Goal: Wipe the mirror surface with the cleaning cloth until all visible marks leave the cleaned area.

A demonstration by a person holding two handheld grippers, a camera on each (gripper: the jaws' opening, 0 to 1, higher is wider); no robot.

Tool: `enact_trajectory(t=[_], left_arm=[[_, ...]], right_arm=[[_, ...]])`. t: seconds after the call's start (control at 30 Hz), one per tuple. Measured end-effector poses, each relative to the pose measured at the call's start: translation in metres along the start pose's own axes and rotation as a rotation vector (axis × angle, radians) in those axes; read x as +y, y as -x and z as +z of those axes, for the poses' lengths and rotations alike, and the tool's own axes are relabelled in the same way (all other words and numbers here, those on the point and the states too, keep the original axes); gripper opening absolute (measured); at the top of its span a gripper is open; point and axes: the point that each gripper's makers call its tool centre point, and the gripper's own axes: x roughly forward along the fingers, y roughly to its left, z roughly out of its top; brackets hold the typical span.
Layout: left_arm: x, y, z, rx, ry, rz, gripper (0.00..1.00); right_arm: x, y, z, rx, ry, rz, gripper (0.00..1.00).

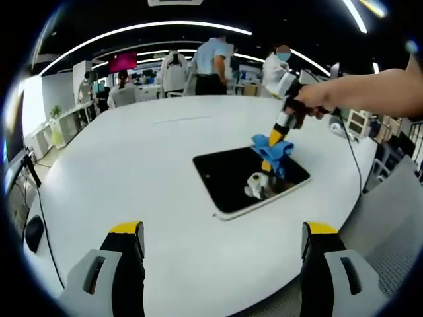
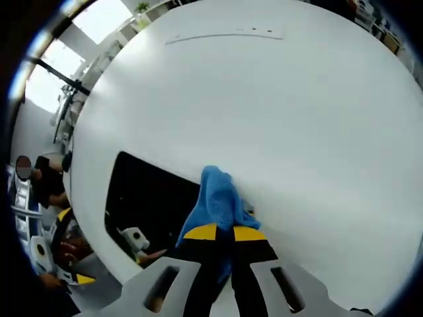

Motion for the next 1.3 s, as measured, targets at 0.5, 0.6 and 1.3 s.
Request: enact_trajectory(t=[0.5,0.6,1.3], left_arm=[[0.002,0.0,-0.003,0.011,-0.01,0.005,1.0],[0.004,0.0,-0.003,0.005,-0.001,0.011,1.0],[0.005,0.0,-0.002,0.003,-0.014,0.024,1.0]], right_arm=[[-0.003,-0.001,0.009,-0.025,0.001,0.003,0.01],[-0.004,-0.001,0.01,-0.026,0.0,0.003,0.01],[-0.014,0.037,0.01,-0.083,0.037,-0.002,0.02]])
